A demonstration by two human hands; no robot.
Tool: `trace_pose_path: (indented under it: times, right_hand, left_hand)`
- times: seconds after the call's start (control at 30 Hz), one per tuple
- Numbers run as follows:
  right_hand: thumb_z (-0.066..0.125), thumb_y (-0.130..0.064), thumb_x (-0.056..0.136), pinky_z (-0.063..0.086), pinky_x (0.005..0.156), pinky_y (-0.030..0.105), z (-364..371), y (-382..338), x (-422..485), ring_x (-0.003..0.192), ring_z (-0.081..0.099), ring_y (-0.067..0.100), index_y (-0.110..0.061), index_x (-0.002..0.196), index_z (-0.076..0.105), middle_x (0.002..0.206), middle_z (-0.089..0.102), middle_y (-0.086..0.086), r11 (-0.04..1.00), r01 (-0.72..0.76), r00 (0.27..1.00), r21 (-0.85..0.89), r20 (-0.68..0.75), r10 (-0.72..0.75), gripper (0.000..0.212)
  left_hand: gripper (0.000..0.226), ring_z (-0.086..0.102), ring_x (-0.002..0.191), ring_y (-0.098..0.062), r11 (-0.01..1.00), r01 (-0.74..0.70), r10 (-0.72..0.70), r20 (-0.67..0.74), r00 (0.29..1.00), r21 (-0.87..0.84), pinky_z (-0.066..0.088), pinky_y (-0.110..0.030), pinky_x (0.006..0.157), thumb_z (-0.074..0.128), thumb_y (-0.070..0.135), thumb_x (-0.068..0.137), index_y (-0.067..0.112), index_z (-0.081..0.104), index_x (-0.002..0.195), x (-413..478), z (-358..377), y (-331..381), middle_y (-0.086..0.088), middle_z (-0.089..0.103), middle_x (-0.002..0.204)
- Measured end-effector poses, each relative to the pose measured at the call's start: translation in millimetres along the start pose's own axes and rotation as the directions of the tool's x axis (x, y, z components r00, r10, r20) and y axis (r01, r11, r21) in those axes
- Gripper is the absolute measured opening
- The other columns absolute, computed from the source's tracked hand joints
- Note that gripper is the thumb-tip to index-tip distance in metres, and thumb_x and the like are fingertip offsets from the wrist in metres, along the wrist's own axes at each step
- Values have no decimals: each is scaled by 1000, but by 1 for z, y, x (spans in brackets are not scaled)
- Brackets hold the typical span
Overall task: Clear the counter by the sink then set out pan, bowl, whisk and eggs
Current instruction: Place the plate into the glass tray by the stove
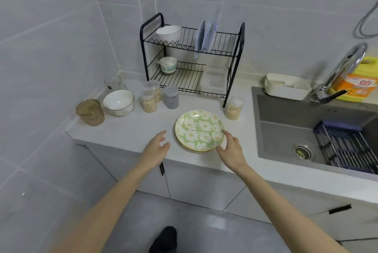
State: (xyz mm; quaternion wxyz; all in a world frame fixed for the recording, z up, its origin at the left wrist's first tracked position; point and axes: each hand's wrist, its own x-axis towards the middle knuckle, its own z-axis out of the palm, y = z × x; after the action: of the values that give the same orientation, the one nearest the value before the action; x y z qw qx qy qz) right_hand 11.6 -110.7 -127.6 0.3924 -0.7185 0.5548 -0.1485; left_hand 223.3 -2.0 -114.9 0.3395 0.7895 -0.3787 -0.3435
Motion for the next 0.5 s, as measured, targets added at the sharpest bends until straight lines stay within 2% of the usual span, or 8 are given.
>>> trace_pose_path:
  times: [0.1,0.2,0.3,0.37,0.43,0.5]
  right_hand:
    - [51,-18,92,32,107,46,14,5,28,129,34,39,-24,149,20,146,28,17,997,-74,997,-26,-5,74,65]
    - [49,-18,92,32,106,48,28,7,52,127,33,41,-23,150,17,144,29,18,989,-143,989,-48,-33,141,67]
    - [48,-18,92,34,105,50,40,7,73,122,38,43,-21,150,13,142,30,20,976,-216,975,-39,-65,214,68]
    - [47,-19,94,40,99,49,48,6,82,117,45,42,-20,151,9,140,30,20,970,-242,968,-27,-77,239,69]
    - [45,-19,95,46,88,44,55,5,87,107,52,40,-19,151,4,136,31,18,967,-248,964,-49,-110,242,69]
    - [43,-16,95,49,82,43,62,5,93,100,55,36,-20,151,0,130,32,15,960,-269,956,-81,-143,256,70]
  left_hand:
    - [55,45,126,-18,1000,1,-2,59,998,17,36,-24,91,45,24,98,23,24,149,40,1,-4,-6,34,150]
    - [59,37,135,-20,1000,-16,12,152,988,27,35,-34,107,48,24,97,20,21,150,81,3,-4,-6,28,153]
    - [56,40,129,-12,994,-93,79,217,973,53,35,-26,102,52,20,93,18,32,145,118,7,-3,7,41,139]
    - [58,46,124,-16,988,-132,105,267,958,85,42,-36,102,51,35,82,30,39,139,145,16,-15,7,52,132]
    - [67,48,122,-18,982,-152,113,300,947,111,45,-43,101,48,41,77,32,34,142,165,27,-26,3,53,130]
    - [67,41,129,-19,978,-160,111,314,943,136,35,-29,106,51,26,88,25,23,149,169,29,-16,-1,43,141]
